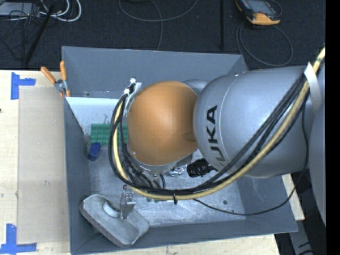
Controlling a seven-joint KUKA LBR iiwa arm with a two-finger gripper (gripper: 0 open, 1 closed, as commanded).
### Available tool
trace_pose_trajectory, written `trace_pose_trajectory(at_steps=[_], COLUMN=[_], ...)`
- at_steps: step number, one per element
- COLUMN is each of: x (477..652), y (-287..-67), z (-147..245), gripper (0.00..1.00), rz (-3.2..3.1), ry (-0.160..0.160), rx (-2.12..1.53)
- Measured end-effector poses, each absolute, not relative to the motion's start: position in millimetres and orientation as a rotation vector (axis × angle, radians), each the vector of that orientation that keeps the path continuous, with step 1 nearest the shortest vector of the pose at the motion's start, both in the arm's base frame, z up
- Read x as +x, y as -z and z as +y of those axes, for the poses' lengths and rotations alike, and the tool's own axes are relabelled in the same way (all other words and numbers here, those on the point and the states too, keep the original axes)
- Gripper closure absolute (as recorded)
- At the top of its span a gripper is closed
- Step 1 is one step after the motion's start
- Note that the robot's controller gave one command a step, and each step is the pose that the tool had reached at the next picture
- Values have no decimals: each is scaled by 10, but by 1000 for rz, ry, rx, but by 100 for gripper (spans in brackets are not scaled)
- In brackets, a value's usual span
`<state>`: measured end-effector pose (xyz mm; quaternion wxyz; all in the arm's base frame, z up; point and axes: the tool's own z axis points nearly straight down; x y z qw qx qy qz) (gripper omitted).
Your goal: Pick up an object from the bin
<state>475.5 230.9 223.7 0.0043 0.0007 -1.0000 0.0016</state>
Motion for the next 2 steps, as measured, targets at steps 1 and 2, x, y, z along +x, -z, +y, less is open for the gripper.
trace_pose_trajectory(at_steps=[1, 2], x=[4783, 5166], y=[-1307, -1840], z=[1645, 1509], gripper=[0, 0], rz=[-3136, -3101], ry=[2, 1], rx=[223, 527])
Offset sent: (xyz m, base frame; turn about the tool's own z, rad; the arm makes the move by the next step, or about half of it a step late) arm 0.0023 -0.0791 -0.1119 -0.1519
